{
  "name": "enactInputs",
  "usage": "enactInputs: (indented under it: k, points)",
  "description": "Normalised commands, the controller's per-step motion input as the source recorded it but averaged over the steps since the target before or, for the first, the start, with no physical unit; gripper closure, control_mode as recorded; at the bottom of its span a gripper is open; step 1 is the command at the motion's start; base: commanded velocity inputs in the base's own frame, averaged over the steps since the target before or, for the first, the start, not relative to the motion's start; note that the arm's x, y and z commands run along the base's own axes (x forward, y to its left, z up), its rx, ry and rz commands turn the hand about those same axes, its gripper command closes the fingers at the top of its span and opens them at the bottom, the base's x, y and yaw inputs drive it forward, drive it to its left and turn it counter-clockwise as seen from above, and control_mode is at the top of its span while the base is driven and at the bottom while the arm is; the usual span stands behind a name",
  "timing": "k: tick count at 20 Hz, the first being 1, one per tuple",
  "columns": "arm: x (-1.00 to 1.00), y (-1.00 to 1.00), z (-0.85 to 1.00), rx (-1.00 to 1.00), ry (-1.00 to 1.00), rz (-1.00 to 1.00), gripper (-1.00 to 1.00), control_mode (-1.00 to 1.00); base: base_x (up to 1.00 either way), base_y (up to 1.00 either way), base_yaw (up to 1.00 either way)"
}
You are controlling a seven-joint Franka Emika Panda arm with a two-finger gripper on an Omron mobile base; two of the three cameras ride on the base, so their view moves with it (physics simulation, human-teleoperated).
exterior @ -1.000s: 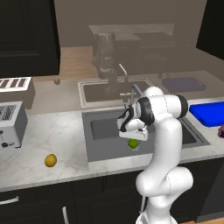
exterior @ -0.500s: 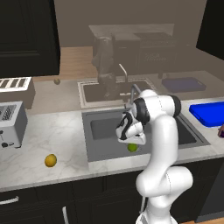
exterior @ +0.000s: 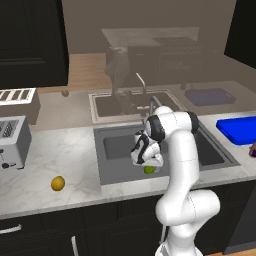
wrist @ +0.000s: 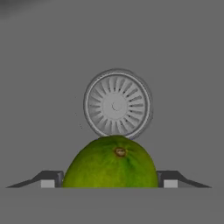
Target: Pick up all produce items and place them in the sink. Turn on the sink faucet to wash them. Then turn the sink off and put them in the tray.
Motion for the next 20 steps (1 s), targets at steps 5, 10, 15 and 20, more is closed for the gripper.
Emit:
enactInputs:
  k: [5, 10, 15, 20]
  points:
    - [0.4, 0.0, -0.28, -0.03, 0.0, 0.0, 1.0, -1.0, 0.0, 0.0, 0.0]
    - [0.59, 0.0, -0.16, -0.02, -0.03, 0.0, 1.0, -1.0, 0.0, 0.0, 0.0]
    - [0.54, 0.0, -0.19, -0.02, -0.01, 0.0, 1.0, -1.0, 0.0, 0.0, 0.0]
    - [0.38, 0.0, -0.25, -0.02, 0.0, 0.0, -1.0, -1.0, 0.0, 0.0, 0.0]
